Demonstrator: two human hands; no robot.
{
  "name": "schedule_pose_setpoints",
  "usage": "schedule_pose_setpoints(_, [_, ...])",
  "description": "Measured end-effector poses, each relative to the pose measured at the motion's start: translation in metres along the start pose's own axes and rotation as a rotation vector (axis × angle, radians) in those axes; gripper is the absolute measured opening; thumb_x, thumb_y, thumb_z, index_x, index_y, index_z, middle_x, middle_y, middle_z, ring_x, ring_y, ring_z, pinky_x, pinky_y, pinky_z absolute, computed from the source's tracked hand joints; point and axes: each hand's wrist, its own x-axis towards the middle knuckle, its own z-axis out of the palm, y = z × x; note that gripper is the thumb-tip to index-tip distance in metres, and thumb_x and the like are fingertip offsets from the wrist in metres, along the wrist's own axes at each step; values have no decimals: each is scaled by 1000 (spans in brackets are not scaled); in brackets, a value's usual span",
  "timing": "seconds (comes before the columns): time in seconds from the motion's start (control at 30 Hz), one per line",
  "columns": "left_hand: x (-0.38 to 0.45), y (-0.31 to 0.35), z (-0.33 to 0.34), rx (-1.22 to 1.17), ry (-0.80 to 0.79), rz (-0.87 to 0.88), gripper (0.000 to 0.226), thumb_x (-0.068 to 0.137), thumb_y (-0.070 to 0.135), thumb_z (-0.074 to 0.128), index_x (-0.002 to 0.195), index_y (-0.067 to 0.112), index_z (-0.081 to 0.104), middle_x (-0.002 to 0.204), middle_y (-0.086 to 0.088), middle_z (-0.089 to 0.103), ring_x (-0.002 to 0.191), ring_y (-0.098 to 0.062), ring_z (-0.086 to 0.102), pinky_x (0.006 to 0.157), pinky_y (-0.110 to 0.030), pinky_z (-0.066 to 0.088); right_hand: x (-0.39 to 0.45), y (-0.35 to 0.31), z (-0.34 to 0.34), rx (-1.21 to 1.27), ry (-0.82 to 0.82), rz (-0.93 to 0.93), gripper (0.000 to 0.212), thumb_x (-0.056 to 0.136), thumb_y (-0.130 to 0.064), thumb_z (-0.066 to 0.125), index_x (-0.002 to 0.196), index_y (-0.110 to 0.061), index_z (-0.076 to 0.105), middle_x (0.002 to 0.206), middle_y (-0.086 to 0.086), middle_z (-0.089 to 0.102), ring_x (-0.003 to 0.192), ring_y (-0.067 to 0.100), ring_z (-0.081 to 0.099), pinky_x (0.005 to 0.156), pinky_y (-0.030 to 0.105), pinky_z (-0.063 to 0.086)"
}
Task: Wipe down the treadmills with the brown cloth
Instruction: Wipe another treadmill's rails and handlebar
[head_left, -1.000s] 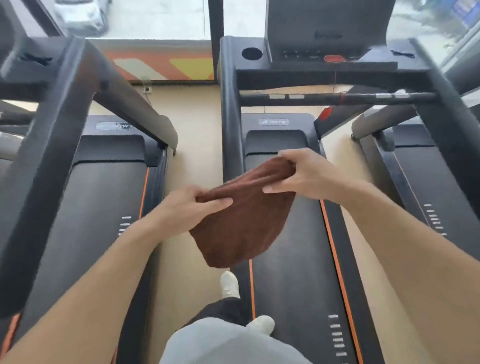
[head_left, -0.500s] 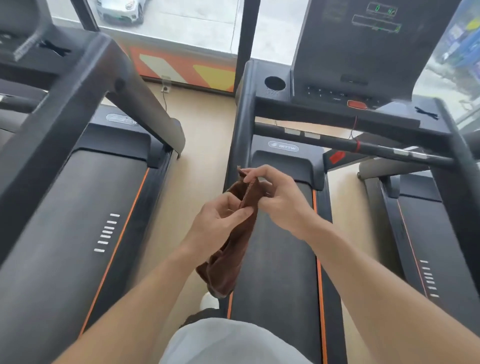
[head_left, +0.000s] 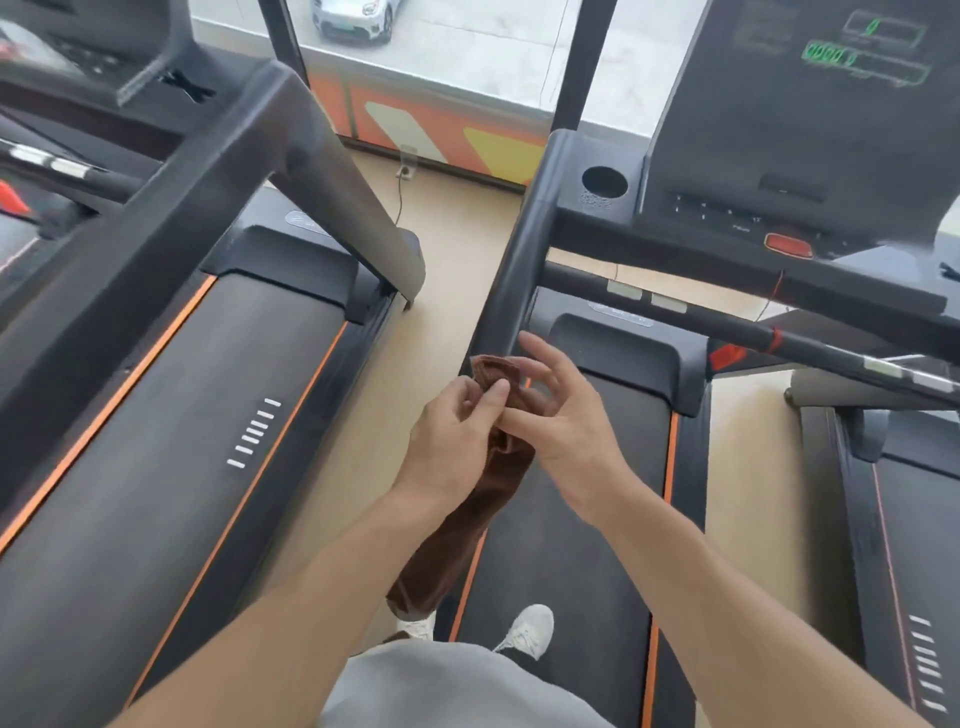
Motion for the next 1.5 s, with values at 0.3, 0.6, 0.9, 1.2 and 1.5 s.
schedule_pose_setpoints(0.3, [-8, 8, 6, 15, 147, 81, 31, 96, 48, 64, 87, 18, 70, 75, 4, 74, 79, -17, 74, 82, -47, 61, -4, 6, 0, -69, -65, -20, 27, 100, -1, 60, 124, -13, 55, 112, 5, 76, 107, 23, 72, 86, 30, 58])
schedule_pose_setpoints(0.6, [27, -12, -51, 141, 148, 41, 22, 95, 13, 65, 114, 23, 69, 103, 4, 74, 97, -16, 68, 91, -33, 54, 0, 16, -6, 22, 84, 89, 18, 99, -1, 59, 116, 0, 66, 114, 14, 75, 111, 29, 70, 99, 37, 56])
schedule_pose_setpoints(0.9, [25, -96, -58, 267, -5, -188, 29, 76, 38, 88, 89, 16, 73, 87, 2, 77, 80, -10, 70, 75, -27, 55, 1, 31, -10, 23, 308, 131, 14, 104, -11, 57, 112, -9, 67, 101, -2, 77, 92, 7, 71, 79, 19, 54])
schedule_pose_setpoints(1.2, [17, -75, -92, -546, -287, -258, 26, 73, 24, 77, 66, 16, 53, 72, -2, 51, 67, -22, 45, 59, -35, 33, -1, 23, 0, 129, 309, 120, 15, 103, -22, 58, 105, -21, 73, 100, -3, 74, 94, 12, 66, 90, 36, 51])
schedule_pose_setpoints(1.5, [4, -56, -117, -392, -523, -387, 31, 89, 38, 64, 108, 19, 79, 102, -2, 76, 87, -14, 72, 73, -24, 57, -4, -2, 20, 59, 58, 110, 21, 104, -24, 54, 110, -15, 72, 103, 4, 73, 96, 18, 68, 86, 35, 54])
